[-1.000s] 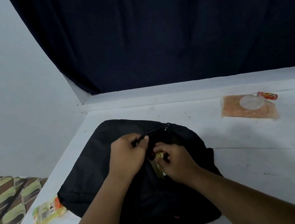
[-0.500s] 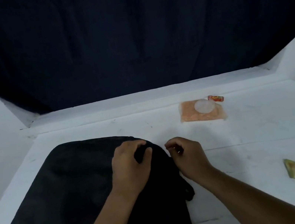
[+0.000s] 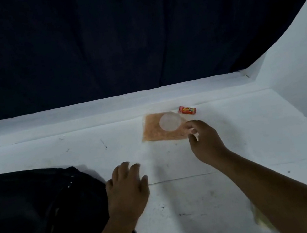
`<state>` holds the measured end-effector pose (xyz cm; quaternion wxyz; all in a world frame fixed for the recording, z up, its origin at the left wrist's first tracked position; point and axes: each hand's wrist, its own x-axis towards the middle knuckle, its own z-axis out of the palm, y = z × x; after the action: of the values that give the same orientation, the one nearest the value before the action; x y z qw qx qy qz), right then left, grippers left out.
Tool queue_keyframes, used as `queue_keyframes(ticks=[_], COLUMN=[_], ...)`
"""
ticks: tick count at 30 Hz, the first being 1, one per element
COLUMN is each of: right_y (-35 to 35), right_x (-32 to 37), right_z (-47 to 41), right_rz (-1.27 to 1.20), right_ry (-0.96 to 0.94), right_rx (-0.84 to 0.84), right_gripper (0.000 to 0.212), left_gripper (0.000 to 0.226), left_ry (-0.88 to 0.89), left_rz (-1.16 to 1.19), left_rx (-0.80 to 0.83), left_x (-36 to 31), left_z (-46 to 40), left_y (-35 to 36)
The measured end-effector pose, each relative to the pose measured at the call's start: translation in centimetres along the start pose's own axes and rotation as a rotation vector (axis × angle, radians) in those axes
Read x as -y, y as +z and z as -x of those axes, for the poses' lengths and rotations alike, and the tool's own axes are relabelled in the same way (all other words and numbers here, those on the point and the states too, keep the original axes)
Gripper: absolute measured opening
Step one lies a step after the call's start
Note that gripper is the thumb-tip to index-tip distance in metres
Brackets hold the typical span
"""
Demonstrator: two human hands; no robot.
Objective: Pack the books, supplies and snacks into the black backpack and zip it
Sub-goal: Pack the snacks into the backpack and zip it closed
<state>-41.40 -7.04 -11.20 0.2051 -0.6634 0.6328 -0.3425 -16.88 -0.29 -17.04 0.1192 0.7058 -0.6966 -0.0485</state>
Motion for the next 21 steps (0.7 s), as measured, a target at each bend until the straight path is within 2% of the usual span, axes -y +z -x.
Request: queue_keyframes(ticks=[7,10,17,21], right_y=[0.2,0.9,2.5,2.5], right_x=[-6.4,-7.8,-9.5,-10.2], right_z=[-7.7,-9.6,-9.4,-9.3], right_rz=[0.153,0.342,0.481,0.386], right_ry=[-0.017,-0.03,-0.083,-0.083], right_rx=[0.163,0.277,0.052,-0.04], right_gripper=[0.054,0.073,0.053,0.038], left_gripper=[0.046,0.046,0.048,0.05], left_ry=[-0.013,-0.018,-0.031,-0.042], left_rz=[-0.196,-0.212,-0.21,-0.196], left_rx=[-0.036,-0.056,-0.068,-0.067], left_x=[-1.3,-1.6,-1.9,-2.0], left_z=[0.2,0.1,0.0,0.0], left_y=[0.9,0.9,0.8,0.9])
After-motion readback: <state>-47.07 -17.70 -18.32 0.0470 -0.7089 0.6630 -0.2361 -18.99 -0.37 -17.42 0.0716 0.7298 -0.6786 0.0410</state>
